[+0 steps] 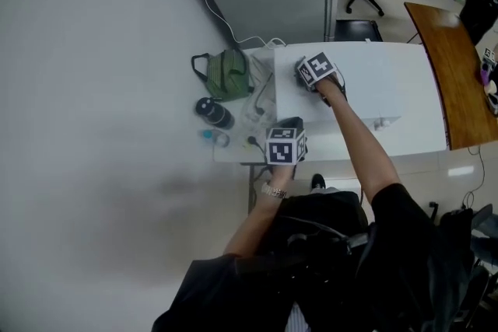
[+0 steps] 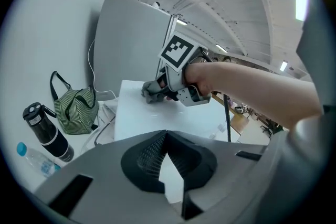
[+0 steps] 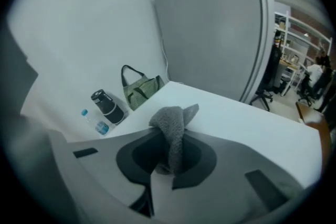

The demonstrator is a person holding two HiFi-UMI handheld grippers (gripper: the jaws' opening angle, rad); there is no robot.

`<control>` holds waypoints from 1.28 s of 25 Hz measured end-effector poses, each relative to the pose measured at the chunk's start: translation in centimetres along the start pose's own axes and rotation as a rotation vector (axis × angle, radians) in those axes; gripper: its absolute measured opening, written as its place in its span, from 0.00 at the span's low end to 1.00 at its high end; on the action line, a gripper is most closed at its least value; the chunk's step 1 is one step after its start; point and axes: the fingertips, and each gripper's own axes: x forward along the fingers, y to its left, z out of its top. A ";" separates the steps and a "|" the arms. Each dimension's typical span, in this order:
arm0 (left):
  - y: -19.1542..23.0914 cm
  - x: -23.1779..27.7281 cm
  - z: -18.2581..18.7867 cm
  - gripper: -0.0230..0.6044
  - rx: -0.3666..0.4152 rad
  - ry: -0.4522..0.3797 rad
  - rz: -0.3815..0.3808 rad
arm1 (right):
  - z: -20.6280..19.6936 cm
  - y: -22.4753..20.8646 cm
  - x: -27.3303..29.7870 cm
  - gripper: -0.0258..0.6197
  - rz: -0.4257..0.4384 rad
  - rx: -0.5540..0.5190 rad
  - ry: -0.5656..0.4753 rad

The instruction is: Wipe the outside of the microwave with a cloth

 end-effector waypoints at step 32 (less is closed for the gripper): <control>4.6 -2.5 -0.7 0.03 -0.210 -0.103 0.114 | -2.8 12.6 -2.3 0.09 0.039 -0.172 -0.065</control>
